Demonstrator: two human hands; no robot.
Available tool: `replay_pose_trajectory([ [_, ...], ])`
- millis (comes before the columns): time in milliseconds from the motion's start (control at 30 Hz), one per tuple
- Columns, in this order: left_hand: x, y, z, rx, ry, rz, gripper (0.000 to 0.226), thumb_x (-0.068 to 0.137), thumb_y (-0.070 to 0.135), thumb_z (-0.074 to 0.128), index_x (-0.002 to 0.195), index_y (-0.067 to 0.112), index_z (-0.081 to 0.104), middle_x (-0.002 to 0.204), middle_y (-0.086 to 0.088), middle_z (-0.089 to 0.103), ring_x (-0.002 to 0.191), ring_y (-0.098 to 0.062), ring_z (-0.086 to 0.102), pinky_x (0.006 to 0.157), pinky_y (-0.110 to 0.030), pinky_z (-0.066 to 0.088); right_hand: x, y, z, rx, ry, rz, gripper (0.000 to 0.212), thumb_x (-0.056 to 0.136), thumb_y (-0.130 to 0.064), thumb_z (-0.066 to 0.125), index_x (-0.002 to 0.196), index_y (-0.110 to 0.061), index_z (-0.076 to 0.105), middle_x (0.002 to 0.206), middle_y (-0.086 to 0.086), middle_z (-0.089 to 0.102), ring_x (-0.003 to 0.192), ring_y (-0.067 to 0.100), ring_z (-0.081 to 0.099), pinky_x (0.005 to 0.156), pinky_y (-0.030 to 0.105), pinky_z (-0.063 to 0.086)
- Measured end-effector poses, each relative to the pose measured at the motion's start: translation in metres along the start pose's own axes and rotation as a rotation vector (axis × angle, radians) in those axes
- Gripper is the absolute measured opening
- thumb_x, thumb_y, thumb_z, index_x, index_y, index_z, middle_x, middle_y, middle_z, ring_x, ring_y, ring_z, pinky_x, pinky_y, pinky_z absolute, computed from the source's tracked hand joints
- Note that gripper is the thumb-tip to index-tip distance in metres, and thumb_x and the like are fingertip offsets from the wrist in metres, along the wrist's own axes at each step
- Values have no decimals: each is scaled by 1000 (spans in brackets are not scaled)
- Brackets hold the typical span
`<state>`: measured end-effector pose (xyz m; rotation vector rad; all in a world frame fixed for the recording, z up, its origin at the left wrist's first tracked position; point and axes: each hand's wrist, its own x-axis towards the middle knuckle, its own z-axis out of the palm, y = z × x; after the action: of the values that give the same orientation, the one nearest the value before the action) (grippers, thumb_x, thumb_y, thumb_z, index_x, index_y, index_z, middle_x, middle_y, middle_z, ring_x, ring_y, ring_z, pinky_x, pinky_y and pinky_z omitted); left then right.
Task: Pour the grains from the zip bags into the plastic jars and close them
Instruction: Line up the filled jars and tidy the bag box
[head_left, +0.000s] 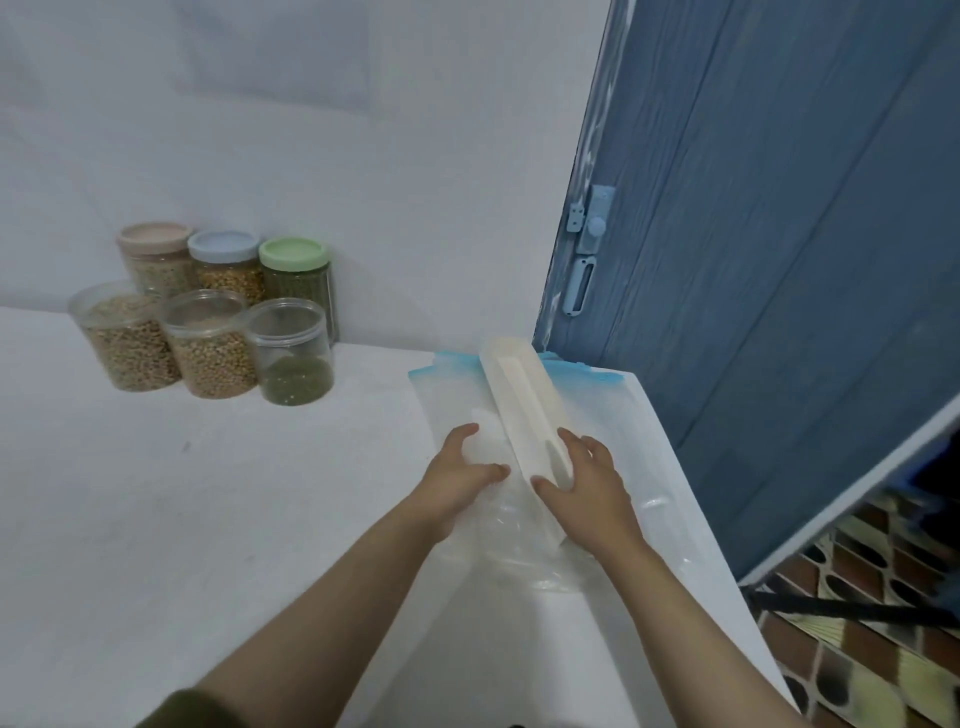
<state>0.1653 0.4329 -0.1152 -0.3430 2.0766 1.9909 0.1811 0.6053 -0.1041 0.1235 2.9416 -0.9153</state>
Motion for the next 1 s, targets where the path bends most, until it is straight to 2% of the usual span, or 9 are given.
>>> replay_pose_trajectory([
  [67, 0, 0, 0, -68, -34, -4, 62, 86, 12, 73, 135, 38, 44, 126, -7, 58, 104, -25, 65, 82, -36, 59, -2, 3, 0, 28, 17, -10, 73, 92, -47, 60, 153, -32, 25, 161, -3, 19, 142, 25, 34, 113, 49, 34],
  [200, -3, -3, -1, 29, 6, 72, 57, 88, 6, 66, 132, 37, 48, 127, -6, 55, 106, -25, 62, 80, -33, 58, -1, 1, -5, 67, 41, -33, 74, 90, -47, 63, 153, -32, 26, 159, -3, 24, 141, 24, 35, 114, 50, 34],
  [267, -4, -4, -11, 102, 37, 116, 57, 87, 4, 63, 133, 34, 47, 126, -3, 54, 100, -18, 60, 73, -24, 55, 0, -5, -10, 68, 63, -59, 75, 90, -46, 63, 153, -32, 25, 159, -2, 25, 140, 24, 36, 114, 49, 35],
  [333, -6, -2, -28, 210, 88, 149, 58, 87, 3, 61, 135, 32, 46, 124, -3, 53, 91, -11, 56, 65, -17, 47, 0, -12, -16, 56, 94, -85, 75, 91, -46, 62, 154, -32, 24, 160, -1, 23, 139, 25, 37, 113, 48, 35],
  [500, -9, -3, -82, 366, 165, 121, 59, 88, 4, 59, 138, 30, 42, 125, -4, 48, 83, -7, 51, 61, -16, 41, 1, -17, -30, -54, 132, -37, 74, 95, -45, 56, 156, -33, 16, 163, 1, 12, 139, 32, 34, 111, 46, 30],
  [600, -14, -7, -104, 439, 180, 73, 68, 88, 12, 62, 144, 37, 34, 132, -11, 38, 88, -17, 50, 68, -24, 42, 6, -9, -26, -172, 77, 113, 71, 99, -46, 47, 157, -33, 7, 163, 7, 8, 135, 38, 35, 109, 48, 30],
  [667, -17, -9, -112, 472, 164, 44, 75, 88, 15, 64, 149, 38, 26, 135, -13, 32, 95, -22, 48, 80, -29, 42, 7, -2, -14, -215, 2, 184, 69, 101, -48, 41, 157, -33, 4, 163, 10, 6, 134, 40, 34, 109, 49, 30],
  [833, -18, -13, -118, 507, 161, 73, 90, 88, 17, 69, 156, 31, 12, 151, -10, 15, 131, -30, 38, 108, -35, 33, 10, 5, 0, -312, -23, 162, 67, 102, -47, 37, 157, -33, 1, 163, 12, 2, 134, 40, 33, 109, 48, 31],
  [1000, -17, -22, -121, 516, 191, 123, 92, 88, 19, 69, 157, 24, 9, 160, -5, 6, 144, -22, 25, 111, -30, 27, 12, 3, -5, -431, 3, 144, 67, 104, -47, 35, 157, -31, -2, 165, 12, -3, 146, 38, 16, 116, 52, 17],
])
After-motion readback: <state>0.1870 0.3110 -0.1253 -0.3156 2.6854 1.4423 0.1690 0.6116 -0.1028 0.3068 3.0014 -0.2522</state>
